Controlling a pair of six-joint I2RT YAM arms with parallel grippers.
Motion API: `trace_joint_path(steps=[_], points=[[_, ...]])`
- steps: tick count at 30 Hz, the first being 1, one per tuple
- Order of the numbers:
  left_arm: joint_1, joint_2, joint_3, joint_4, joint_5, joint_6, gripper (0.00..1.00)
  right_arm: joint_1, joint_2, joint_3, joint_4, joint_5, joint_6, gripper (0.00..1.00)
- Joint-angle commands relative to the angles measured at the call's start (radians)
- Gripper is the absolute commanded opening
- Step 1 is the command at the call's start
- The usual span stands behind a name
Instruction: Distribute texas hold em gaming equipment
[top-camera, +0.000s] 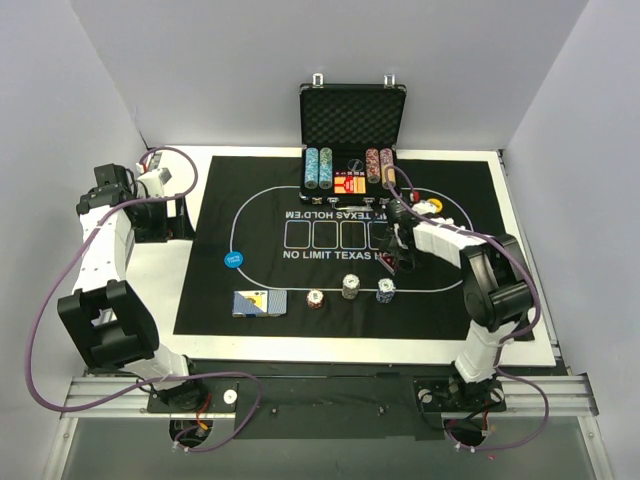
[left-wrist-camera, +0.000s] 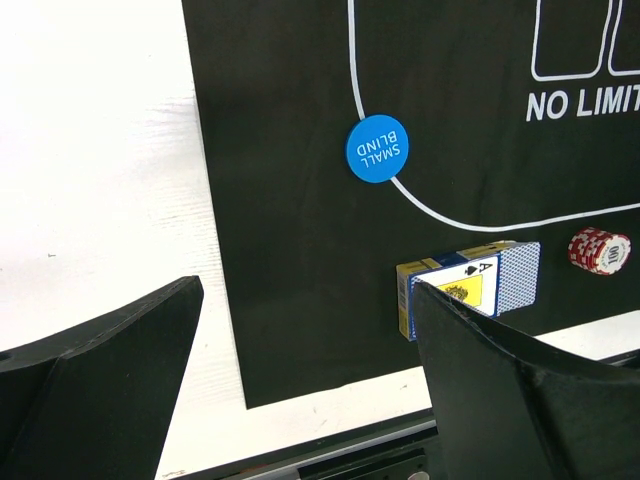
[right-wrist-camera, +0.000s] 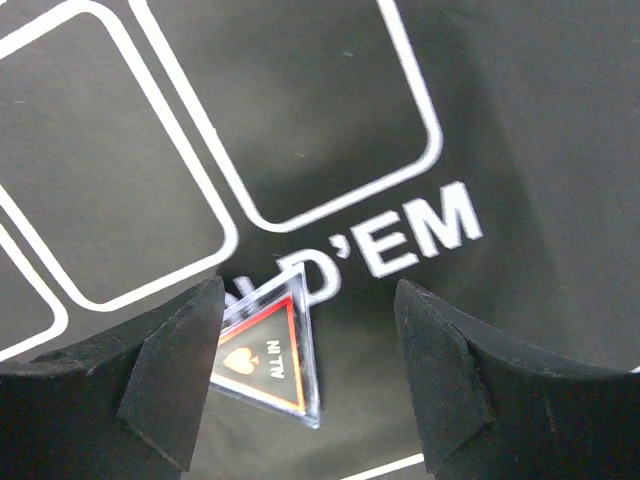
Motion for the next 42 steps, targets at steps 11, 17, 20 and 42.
trace_joint_path(steps=[11, 17, 20, 42], points=[[0.003, -0.053, 0.034, -0.01, 0.009, 0.028, 0.97, 0.01, -0.167, -0.038, -0.139, 0.087, -0.013, 0.63], [0.001, -0.063, 0.049, -0.019, 0.005, 0.027, 0.97, 0.098, -0.099, 0.074, -0.166, 0.078, -0.063, 0.68], [0.004, -0.064, 0.052, -0.022, -0.004, 0.03, 0.97, 0.114, -0.067, 0.083, -0.159, 0.026, -0.077, 0.68], [0.004, -0.049, 0.089, -0.036, -0.014, 0.027, 0.97, 0.173, 0.031, 0.076, -0.126, -0.082, 0.003, 0.47]])
